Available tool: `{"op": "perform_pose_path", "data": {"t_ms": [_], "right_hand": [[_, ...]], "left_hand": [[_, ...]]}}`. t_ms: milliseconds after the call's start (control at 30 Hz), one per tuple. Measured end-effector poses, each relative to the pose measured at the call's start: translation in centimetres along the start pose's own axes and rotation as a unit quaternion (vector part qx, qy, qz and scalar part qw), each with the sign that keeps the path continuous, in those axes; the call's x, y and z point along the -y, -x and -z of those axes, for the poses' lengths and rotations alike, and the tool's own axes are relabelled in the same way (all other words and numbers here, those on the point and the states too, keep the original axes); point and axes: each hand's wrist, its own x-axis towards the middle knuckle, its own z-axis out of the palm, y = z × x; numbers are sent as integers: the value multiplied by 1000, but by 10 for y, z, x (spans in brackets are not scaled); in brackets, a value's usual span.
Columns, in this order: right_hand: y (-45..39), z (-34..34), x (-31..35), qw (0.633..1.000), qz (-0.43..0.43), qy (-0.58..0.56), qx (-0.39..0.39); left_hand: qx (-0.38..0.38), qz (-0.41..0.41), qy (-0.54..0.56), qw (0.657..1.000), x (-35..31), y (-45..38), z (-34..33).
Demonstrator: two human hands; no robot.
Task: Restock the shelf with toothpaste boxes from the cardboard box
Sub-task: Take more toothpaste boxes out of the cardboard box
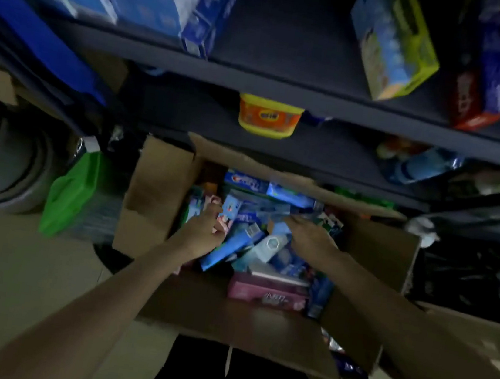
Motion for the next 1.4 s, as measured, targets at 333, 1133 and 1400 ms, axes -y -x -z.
{"op": "perform_pose_path", "data": {"t_ms": [333,1133,1400], "right_hand": [[-112,-44,63,996,80,22,13],[-7,105,126,976,130,-173,-8],[70,237,165,849,193,-475,-127]], "left_hand": [[-59,111,81,989,47,-7,-11],[37,-114,157,980,-2,28,89],[16,-229,359,905,-68,96,201]]}}
